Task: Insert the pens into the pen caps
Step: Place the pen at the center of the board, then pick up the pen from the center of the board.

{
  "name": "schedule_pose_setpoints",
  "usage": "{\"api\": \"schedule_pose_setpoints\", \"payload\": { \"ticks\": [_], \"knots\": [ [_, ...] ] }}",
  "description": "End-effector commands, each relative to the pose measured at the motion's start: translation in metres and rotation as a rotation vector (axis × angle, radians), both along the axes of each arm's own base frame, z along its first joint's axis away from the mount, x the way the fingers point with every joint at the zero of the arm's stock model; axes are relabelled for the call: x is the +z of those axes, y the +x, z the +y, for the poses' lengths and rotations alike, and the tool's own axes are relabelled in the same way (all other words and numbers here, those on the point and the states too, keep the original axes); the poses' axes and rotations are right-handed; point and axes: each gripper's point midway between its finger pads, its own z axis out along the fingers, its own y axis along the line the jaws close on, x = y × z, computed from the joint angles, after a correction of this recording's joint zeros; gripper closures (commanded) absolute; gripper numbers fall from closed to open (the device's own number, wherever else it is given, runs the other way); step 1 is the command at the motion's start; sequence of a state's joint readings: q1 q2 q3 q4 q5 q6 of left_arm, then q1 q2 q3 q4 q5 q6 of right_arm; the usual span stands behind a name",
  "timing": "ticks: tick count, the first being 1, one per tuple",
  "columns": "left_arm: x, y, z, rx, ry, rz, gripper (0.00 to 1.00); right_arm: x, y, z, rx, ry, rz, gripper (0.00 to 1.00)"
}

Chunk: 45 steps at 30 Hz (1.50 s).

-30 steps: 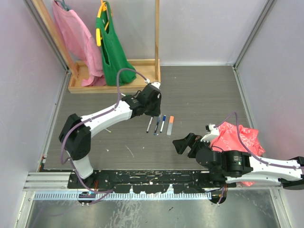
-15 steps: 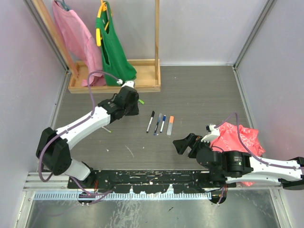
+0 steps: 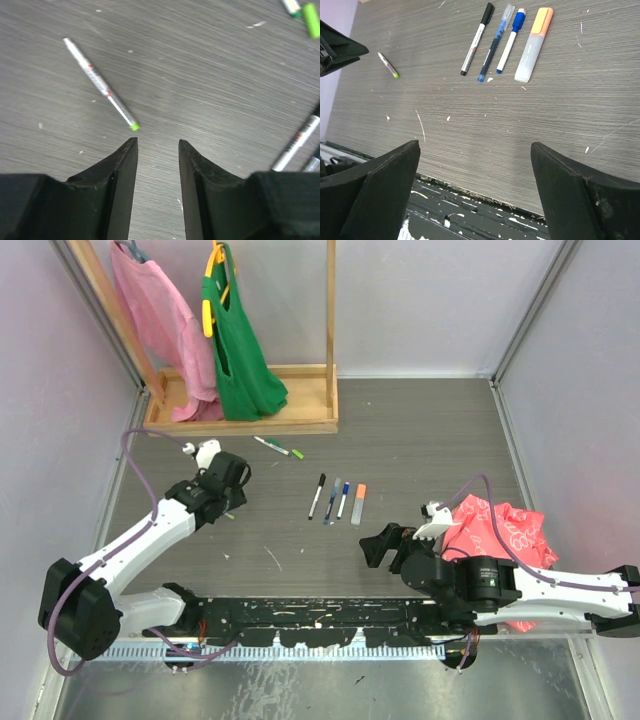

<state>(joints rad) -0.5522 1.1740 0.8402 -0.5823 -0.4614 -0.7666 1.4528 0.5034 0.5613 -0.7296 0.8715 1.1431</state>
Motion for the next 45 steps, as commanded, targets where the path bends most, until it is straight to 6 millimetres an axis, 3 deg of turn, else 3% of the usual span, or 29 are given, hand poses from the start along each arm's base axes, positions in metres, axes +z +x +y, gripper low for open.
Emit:
{"api": "schedule_pose_setpoints", "payload": {
  "ticks": [1,7,15,26,39,45],
  "knots": [
    [-0.006,-0.002,0.034,0.138,0.051,-0.004,0.59,0.019,0.003,0.011,0.007,0.017,-0.025,0.03],
    [-0.023,0.004,0.059,0.218,0.054,0.03,0.58,0.017,0.002,0.013,0.014,0.004,-0.02,0.03],
    [-0.039,0.019,0.077,0.273,0.012,0.064,0.58,0.018,0.0,0.013,0.038,-0.005,-0.027,0.03],
    [-0.075,0.032,0.08,0.291,-0.007,0.147,0.59,0.014,-0.001,0.015,0.048,-0.023,-0.02,0.03],
    [-0.094,0.036,0.084,0.299,-0.015,0.189,0.63,0.014,-0.001,0.013,0.047,-0.016,-0.026,0.03],
    [-0.106,0.035,0.083,0.294,-0.016,0.216,0.72,0.014,0.0,0.012,0.045,-0.02,-0.027,0.03]
  ]
}}
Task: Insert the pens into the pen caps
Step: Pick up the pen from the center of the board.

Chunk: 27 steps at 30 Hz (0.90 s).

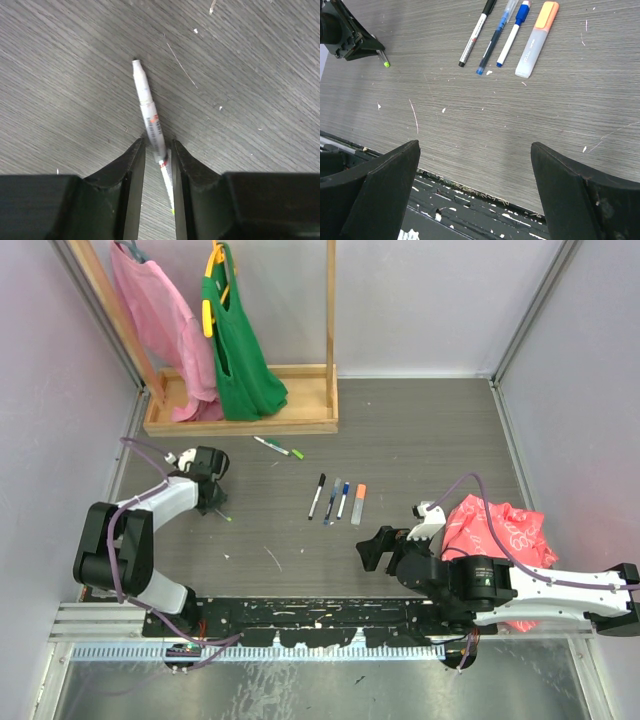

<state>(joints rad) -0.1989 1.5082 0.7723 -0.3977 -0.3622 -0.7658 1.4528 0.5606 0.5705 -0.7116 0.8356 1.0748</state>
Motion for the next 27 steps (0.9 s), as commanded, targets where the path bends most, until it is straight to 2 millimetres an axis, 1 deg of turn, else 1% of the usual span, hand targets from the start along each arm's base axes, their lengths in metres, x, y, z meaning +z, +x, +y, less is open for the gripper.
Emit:
{"api": "schedule_pose_setpoints", "payload": {
  "ticks": [1,4,7,9,12,15,17,18,19,21,23,27],
  "knots": [
    [-0.006,0.008,-0.002,-0.005,-0.017,-0.019,0.73,0.021,0.003,0.005,-0.009,0.063,-0.023,0.03],
    [-0.011,0.005,-0.002,-0.007,-0.022,-0.012,0.79,0.021,0.003,0.004,-0.013,0.06,-0.023,0.03],
    [-0.012,0.004,-0.003,-0.013,-0.029,-0.013,0.88,0.021,0.003,0.003,-0.014,0.06,-0.025,0.03],
    [-0.009,0.004,-0.004,-0.019,-0.032,-0.021,0.91,0.021,0.003,0.004,-0.014,0.059,-0.024,0.03],
    [0.003,0.005,-0.005,-0.048,-0.033,-0.05,0.92,0.021,0.004,0.003,-0.016,0.059,-0.024,0.03],
    [0.025,0.005,-0.011,-0.098,-0.045,-0.109,0.93,0.023,0.005,0.001,-0.025,0.057,-0.029,0.03],
    [0.044,0.002,-0.018,-0.14,-0.072,-0.17,0.94,0.025,0.006,0.001,-0.032,0.057,-0.035,0.03],
    [0.06,0.002,-0.024,-0.17,-0.099,-0.222,0.94,0.027,0.007,0.001,-0.037,0.059,-0.039,0.03],
    [0.07,0.0,-0.031,-0.203,-0.123,-0.256,0.96,0.028,0.008,0.001,-0.039,0.057,-0.041,0.03],
    [0.093,-0.005,-0.048,-0.276,-0.16,-0.328,0.97,0.033,0.007,0.007,-0.031,0.074,-0.036,0.03],
    [0.114,-0.012,-0.063,-0.347,-0.167,-0.384,0.97,0.043,0.006,0.018,-0.006,0.103,-0.044,0.03],
    [0.147,-0.029,-0.089,-0.45,-0.217,-0.468,0.97,0.058,0.007,0.033,0.025,0.116,-0.057,0.04]
  ]
}}
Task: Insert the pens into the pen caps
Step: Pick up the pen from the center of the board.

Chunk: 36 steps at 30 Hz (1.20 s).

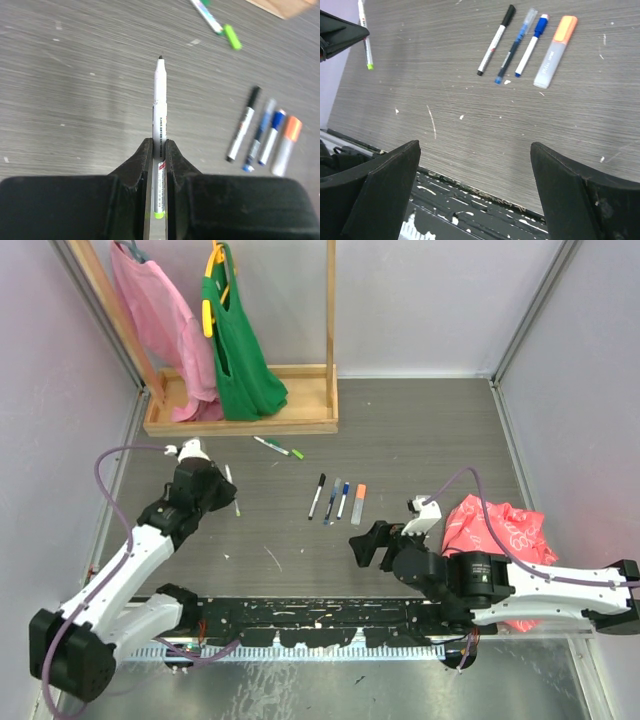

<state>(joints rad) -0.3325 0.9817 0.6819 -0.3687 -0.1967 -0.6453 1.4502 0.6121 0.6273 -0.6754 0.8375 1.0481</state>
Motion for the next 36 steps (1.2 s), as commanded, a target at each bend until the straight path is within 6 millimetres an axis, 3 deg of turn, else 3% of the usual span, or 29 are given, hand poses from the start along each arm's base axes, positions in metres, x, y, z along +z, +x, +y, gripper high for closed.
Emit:
{"api": "schedule_pose_setpoints", "payload": {
  "ticks": [1,7,11,19,24,29,36],
  "knots": [
    [0.037,-0.017,-0.029,-0.141,-0.044,-0.091,0.97,0.043,0.006,0.024,0.023,0.093,-0.042,0.04],
    [0.071,-0.036,-0.055,-0.243,-0.124,-0.17,0.97,0.052,0.015,0.043,0.078,0.072,-0.038,0.05],
    [0.085,-0.048,-0.077,-0.313,-0.127,-0.203,0.98,0.051,0.026,0.059,0.139,0.085,-0.017,0.05],
    [0.106,-0.07,-0.128,-0.419,-0.156,-0.278,0.99,0.067,0.05,0.08,0.203,0.218,0.008,0.08],
    [0.11,-0.092,-0.158,-0.494,-0.185,-0.3,0.99,0.074,0.062,0.079,0.133,0.343,0.049,0.16],
    [0.106,-0.109,-0.188,-0.564,-0.186,-0.3,0.99,0.076,0.059,0.087,0.138,0.478,0.079,0.23],
    [0.108,-0.119,-0.216,-0.613,-0.2,-0.308,0.99,0.07,0.054,0.096,0.173,0.508,0.119,0.33]
  ]
}}
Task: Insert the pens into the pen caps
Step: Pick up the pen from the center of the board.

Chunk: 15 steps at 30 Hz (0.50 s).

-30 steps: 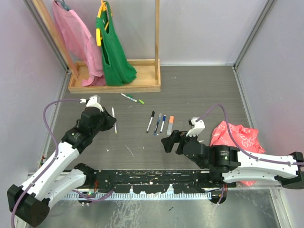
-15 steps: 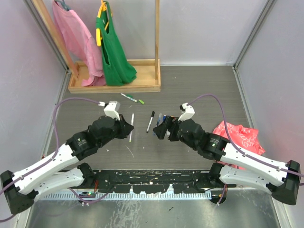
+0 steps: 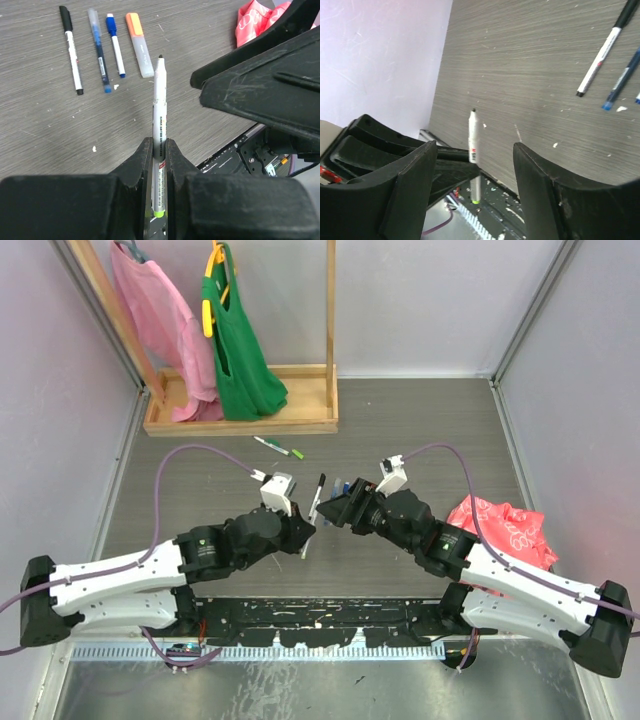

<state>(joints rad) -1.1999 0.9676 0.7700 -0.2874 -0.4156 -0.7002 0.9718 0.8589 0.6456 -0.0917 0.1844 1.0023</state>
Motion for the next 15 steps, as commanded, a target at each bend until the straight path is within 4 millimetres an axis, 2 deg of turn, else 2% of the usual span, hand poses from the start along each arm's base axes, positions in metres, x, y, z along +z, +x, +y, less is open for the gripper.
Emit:
{"api": "schedule_pose_setpoints", "payload": {
  "ticks": [1,8,15],
  "knots": [
    [0.045,0.008,-0.022,0.02,-0.148,-0.064,0.99,0.025,-0.003,0.013,0.039,0.132,-0.014,0.37],
    [0.047,0.005,-0.033,-0.008,-0.152,-0.065,1.0,0.016,-0.006,0.016,0.052,0.138,0.005,0.49],
    [0.05,-0.003,-0.039,-0.057,-0.185,-0.069,1.0,0.014,-0.004,0.018,0.054,0.126,-0.001,0.55]
  ]
}}
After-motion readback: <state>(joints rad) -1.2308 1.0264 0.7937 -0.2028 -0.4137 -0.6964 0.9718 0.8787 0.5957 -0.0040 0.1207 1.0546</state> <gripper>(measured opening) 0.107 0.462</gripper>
